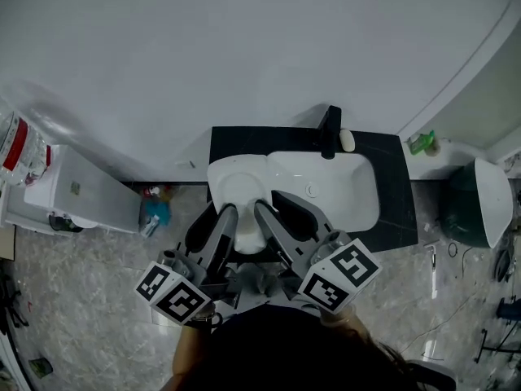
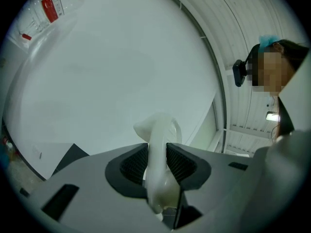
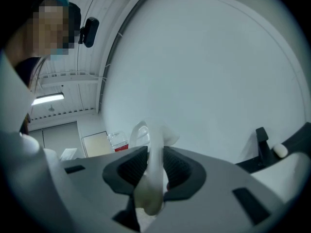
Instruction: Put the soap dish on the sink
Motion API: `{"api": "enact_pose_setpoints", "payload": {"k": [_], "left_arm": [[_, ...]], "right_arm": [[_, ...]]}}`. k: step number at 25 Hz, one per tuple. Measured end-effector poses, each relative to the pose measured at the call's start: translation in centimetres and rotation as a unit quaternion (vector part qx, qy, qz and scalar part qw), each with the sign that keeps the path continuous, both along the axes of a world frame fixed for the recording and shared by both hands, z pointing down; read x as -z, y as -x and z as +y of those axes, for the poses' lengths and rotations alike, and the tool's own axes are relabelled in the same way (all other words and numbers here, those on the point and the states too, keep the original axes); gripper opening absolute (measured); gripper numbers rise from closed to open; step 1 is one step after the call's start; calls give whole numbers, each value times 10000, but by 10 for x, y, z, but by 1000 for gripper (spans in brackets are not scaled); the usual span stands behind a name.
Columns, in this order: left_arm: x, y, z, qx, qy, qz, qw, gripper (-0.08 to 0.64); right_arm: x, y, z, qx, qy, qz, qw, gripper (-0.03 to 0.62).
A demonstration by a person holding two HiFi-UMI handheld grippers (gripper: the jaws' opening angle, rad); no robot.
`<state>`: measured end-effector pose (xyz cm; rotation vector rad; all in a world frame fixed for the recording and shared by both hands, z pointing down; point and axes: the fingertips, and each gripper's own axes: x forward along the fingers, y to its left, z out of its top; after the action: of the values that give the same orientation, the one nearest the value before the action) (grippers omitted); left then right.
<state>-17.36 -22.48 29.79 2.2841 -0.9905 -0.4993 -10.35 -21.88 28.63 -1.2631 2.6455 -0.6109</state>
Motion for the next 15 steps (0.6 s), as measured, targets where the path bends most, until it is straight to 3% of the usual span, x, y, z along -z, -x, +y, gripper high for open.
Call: {"api": "enact_pose_setpoints", "payload": {"k": [15], "left_arm": [[-57,-41,-108,-307,420,-188,9985,126]], "right_arm": [[-59,-41,-105,-281,463,-8,9985,112]]}}
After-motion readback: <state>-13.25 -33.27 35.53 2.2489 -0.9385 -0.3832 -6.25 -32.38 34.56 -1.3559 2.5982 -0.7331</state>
